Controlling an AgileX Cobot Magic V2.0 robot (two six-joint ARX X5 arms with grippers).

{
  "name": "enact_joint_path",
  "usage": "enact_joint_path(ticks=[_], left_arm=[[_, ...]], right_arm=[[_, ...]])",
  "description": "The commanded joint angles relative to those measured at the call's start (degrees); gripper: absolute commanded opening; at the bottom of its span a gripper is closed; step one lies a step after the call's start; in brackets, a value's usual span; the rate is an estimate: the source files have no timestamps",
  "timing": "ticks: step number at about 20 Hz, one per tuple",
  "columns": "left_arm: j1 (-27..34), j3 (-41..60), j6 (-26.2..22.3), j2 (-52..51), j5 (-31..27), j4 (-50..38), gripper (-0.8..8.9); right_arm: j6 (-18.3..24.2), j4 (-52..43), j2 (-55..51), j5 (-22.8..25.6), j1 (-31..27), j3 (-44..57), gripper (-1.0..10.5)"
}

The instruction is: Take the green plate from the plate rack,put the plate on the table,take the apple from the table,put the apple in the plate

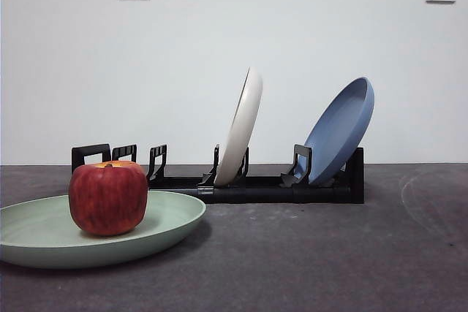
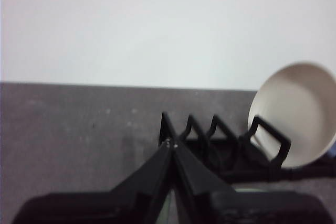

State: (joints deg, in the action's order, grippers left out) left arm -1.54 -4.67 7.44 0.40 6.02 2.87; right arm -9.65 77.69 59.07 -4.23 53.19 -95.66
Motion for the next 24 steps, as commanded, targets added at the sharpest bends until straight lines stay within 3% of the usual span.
enact_joint_path(ticks=[1, 7, 15, 24], left_arm=[[0.6, 2.4, -1.0, -0.1, -0.2, -1.6, -0.04], [0.6, 4.0, -5.2, -0.1, -0.3, 7.2, -0.04], [0.6, 4.0, -5.8, -0.1, 0.0, 6.6, -0.04], [0.6, 4.0, -5.8, 2.6, 0.0, 6.7, -0.04]], right_arm=[[0.3, 1.4, 0.0, 0.4, 0.1, 0.2, 0.0], [0.3, 1.4, 0.0, 4.5, 0.1, 0.2, 0.0], [0.3, 1.4, 0.0, 10.8, 0.1, 0.2, 0.0], [0.3, 1.4, 0.0, 12.2, 0.1, 0.2, 0.0]])
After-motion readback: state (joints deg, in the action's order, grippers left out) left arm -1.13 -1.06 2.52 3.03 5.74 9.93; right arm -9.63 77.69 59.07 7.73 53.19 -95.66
